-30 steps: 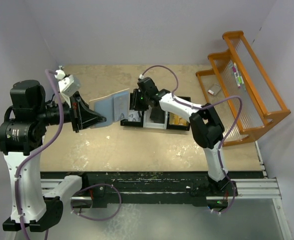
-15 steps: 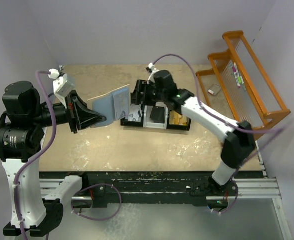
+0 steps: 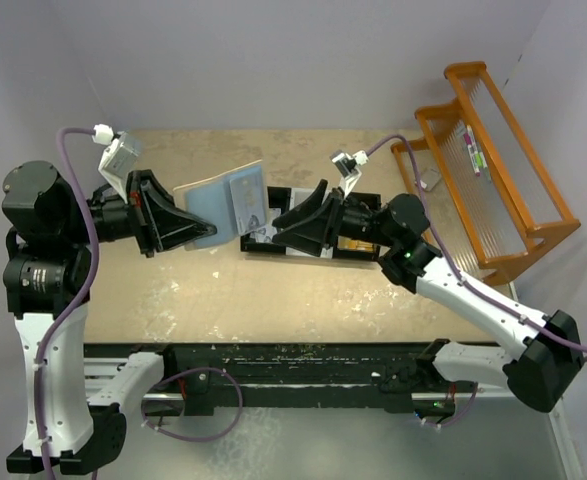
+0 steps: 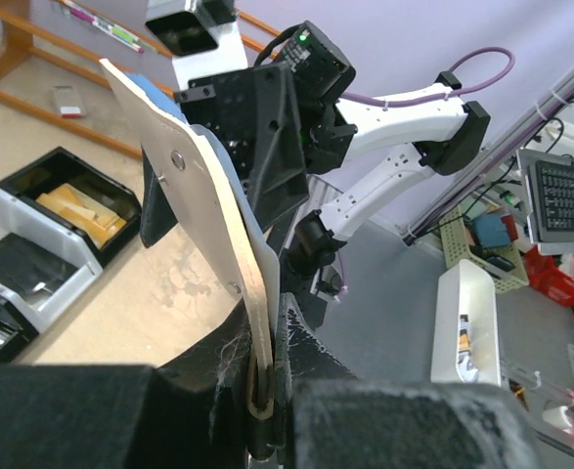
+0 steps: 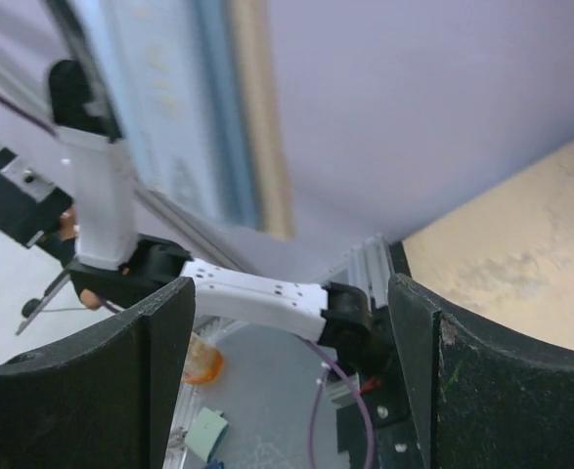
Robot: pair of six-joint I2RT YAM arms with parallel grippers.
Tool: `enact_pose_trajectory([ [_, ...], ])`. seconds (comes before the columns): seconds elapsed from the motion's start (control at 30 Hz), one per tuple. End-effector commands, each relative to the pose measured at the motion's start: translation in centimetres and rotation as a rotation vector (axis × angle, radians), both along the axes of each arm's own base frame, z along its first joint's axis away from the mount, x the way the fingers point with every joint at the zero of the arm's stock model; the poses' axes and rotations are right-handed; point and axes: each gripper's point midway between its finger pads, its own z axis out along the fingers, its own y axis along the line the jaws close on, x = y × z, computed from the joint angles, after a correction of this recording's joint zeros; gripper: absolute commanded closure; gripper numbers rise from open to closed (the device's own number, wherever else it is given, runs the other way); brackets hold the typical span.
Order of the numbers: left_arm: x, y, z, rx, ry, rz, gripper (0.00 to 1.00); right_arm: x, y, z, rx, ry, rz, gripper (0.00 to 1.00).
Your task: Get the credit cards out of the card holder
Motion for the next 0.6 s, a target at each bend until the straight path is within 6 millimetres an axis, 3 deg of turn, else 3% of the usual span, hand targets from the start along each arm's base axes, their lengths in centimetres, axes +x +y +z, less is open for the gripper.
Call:
enact_pose_trajectory([
  [0.0, -0.4, -0.2, 0.9, -0.025, -0.013, -0.046, 1.0, -3.6, -0.9, 6.3, 0.194, -0.158, 0.105, 0.18],
  [0.17, -0.8, -0.3, 0.7, -0.034, 0.009, -0.078, 1.0, -3.0, 0.0, 7.2, 0.214, -0.129, 0.113, 0.19],
  [0.23, -0.8, -0.3, 0.7, -0.034, 0.009, -0.078, 1.0, -3.1, 0.1, 8.6, 0.243, -0.144, 0.125, 0.2],
  [0.43, -1.1, -0.3, 0.7, -0.034, 0.01, -0.091, 1.0, -2.9, 1.1, 9.1, 0.245, -0.128, 0.144, 0.22],
  [0.57, -1.0, -0.3, 0.5, -0.033, 0.011, -0.091, 1.0, -3.4, 1.2, 9.7, 0.26, -0.133, 0.165, 0.34],
])
